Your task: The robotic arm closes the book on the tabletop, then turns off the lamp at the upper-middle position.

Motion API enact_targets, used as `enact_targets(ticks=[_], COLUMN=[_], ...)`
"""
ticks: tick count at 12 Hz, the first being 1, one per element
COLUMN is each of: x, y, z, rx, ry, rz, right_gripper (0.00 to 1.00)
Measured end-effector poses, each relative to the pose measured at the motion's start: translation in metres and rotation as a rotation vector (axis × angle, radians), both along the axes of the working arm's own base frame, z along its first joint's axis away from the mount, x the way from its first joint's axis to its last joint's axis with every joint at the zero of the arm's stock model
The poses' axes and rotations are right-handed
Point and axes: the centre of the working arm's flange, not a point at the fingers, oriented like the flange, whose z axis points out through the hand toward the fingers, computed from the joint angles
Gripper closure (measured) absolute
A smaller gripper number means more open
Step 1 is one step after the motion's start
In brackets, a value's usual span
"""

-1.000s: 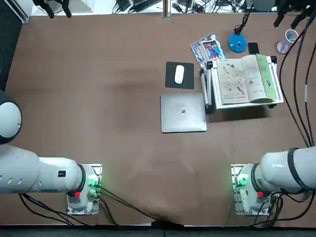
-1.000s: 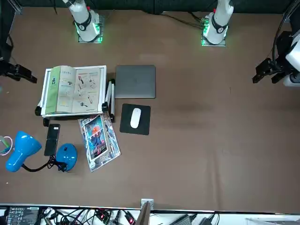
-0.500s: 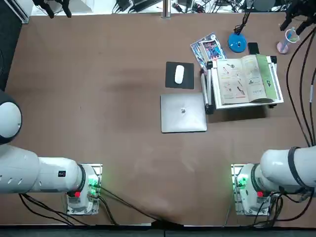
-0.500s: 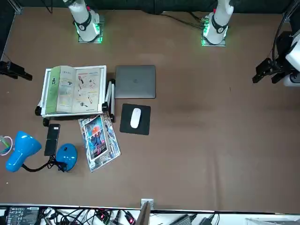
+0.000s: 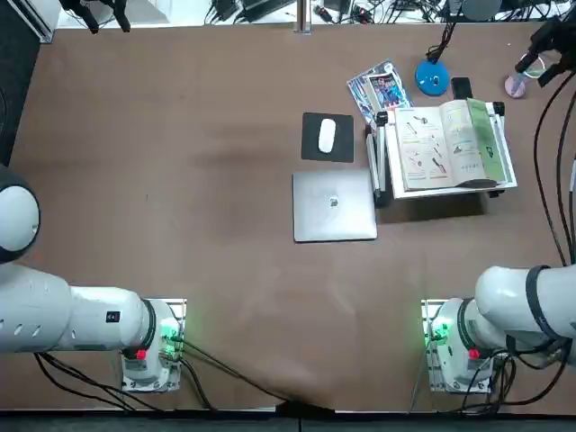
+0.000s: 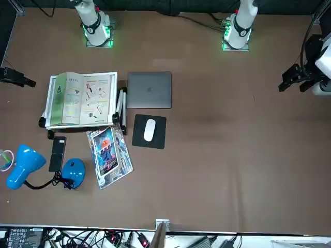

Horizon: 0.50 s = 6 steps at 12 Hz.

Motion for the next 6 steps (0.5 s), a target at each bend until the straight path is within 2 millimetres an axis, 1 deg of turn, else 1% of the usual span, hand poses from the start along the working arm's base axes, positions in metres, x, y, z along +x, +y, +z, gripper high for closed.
enact_targets(ticks=[2, 4, 5, 6], x=[-0.008, -0.013, -0.014, -0.014], y=[-0.018, -0.034, -0.047, -0.053], z=[-0.024, -0.05, -0.075, -0.088], rx=[0.075, 0.141, 0.203, 0.233], ry=[0.004, 0.007, 0.004, 0.003], rz=[-0.008, -0.007, -0.001, 0.001], right_gripper=[0.0, 0.0, 0.0, 0.0])
